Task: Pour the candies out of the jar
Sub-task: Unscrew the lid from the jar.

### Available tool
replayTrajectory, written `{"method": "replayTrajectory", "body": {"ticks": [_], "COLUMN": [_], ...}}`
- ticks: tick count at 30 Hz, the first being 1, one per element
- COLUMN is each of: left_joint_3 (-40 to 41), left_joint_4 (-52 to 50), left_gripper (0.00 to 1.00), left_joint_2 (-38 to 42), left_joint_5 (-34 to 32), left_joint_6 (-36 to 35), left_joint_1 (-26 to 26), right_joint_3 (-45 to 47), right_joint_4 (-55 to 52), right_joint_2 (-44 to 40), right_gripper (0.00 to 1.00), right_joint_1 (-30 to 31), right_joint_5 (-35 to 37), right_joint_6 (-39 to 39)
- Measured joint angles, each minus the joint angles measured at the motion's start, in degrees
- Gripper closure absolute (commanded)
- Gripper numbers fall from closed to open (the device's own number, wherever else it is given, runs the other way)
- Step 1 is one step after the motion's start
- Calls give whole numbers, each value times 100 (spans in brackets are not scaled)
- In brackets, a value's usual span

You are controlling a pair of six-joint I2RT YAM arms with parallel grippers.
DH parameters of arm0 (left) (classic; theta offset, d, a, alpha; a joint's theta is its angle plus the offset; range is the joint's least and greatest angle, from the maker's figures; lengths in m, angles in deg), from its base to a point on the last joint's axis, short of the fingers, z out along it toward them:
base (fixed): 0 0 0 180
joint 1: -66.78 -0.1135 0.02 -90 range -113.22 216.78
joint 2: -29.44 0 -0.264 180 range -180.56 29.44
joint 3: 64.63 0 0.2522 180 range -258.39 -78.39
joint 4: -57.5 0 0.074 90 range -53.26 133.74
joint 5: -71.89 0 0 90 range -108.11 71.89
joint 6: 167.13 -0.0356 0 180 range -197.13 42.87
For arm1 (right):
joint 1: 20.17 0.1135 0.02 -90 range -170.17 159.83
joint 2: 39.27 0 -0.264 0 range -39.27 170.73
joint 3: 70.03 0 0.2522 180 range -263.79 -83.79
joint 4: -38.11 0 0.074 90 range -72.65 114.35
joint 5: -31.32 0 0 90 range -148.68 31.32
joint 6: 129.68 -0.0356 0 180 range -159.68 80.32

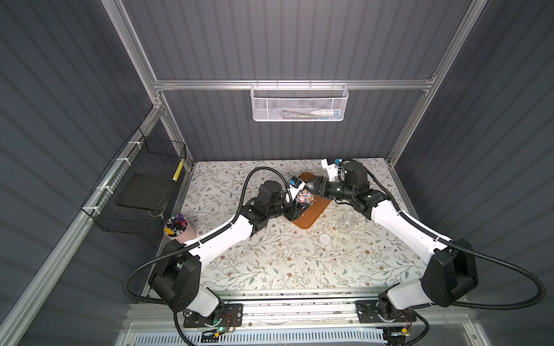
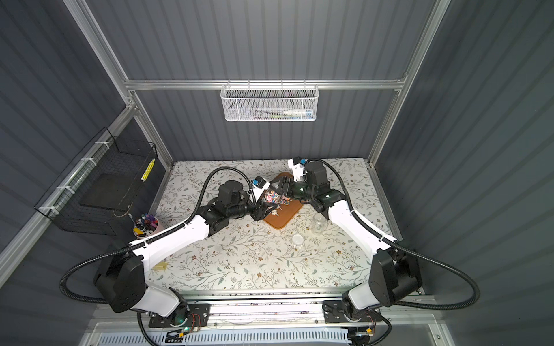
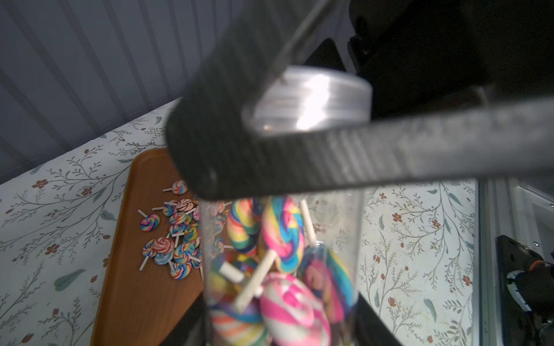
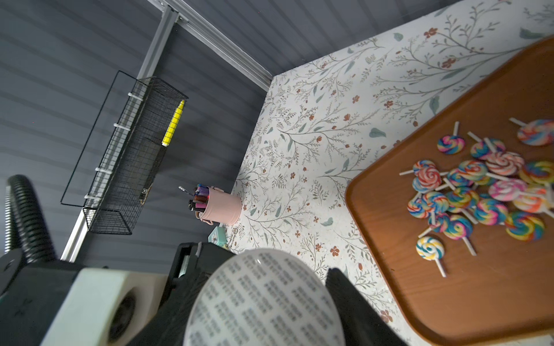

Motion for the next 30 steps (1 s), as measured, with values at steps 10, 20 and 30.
{"method": "replayTrajectory", "body": {"ticks": [10, 20, 30], "left_joint_3": [37, 245, 269], "left_joint_4": [35, 570, 717], "left_gripper": [100, 100, 100], "left_joint_2": [-17, -31, 133], "left_joint_5": [-780, -579, 236], "left_joint_6": [-61, -177, -254], "left_joint_1": [299, 273, 129], "right_joint_3": [-166, 20, 192], "right_joint_4": [-439, -31, 708], "right_joint_2": [-13, -33, -70], "right_gripper": [50, 58, 59], "right_joint_1": [201, -24, -354], "right_joint_5": [743, 111, -1375], "right_joint_6": [72, 254, 691]}}
